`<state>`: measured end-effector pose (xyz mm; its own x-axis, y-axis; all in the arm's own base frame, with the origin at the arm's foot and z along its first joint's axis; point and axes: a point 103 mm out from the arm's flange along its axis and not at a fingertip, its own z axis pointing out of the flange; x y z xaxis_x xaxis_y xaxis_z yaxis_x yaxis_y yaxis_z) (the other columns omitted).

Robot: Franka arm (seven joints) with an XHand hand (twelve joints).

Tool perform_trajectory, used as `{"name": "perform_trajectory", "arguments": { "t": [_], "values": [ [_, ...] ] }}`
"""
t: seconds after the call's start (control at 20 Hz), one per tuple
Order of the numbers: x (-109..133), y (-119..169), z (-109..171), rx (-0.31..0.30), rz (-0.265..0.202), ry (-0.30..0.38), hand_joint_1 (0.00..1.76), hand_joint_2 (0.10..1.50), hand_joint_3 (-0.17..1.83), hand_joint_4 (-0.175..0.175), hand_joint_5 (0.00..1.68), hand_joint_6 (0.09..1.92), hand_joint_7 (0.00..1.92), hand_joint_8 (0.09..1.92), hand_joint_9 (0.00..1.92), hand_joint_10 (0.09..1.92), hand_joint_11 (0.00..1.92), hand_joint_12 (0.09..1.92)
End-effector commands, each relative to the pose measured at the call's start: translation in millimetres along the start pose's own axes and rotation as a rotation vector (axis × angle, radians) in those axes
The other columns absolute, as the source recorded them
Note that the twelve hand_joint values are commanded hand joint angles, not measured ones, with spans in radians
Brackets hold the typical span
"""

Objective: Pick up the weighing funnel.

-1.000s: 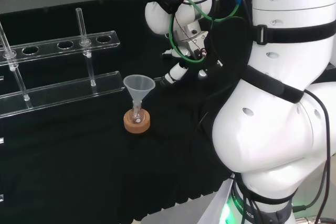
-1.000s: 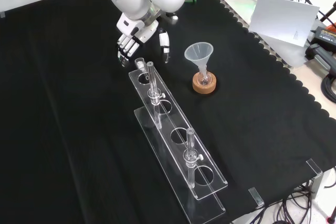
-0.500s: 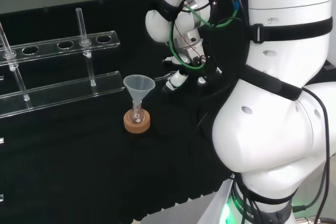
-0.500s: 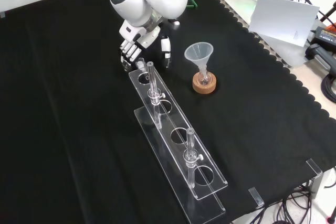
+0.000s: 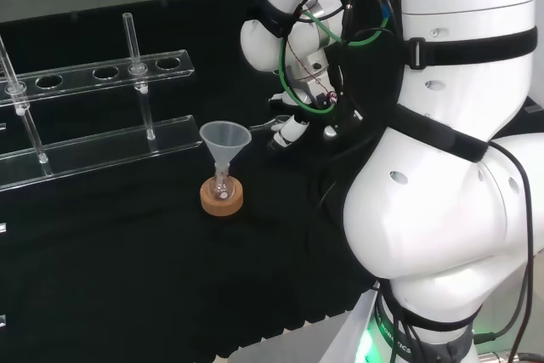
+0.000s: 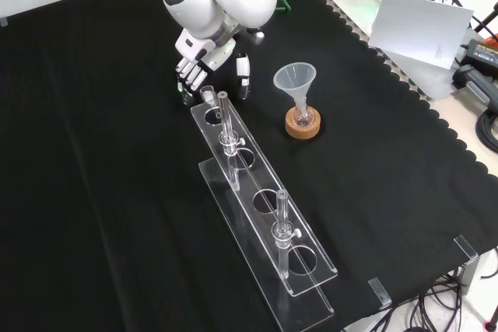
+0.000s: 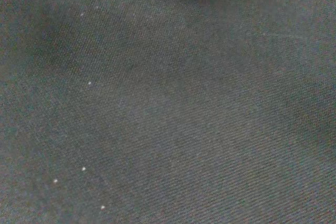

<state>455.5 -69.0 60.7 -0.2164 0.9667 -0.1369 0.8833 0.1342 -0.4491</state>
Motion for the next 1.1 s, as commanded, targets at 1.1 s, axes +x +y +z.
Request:
{"name": "perform_trajectory", "arguments": {
  "t": [1.1],
  "values": [
    [-6,17,-11,-0.06,0.018,0.005,0.54,0.8,0.03,0.057,0.57,0.09,0.65,0.41,0.38,0.63,0.0,1.36]
  ]
}}
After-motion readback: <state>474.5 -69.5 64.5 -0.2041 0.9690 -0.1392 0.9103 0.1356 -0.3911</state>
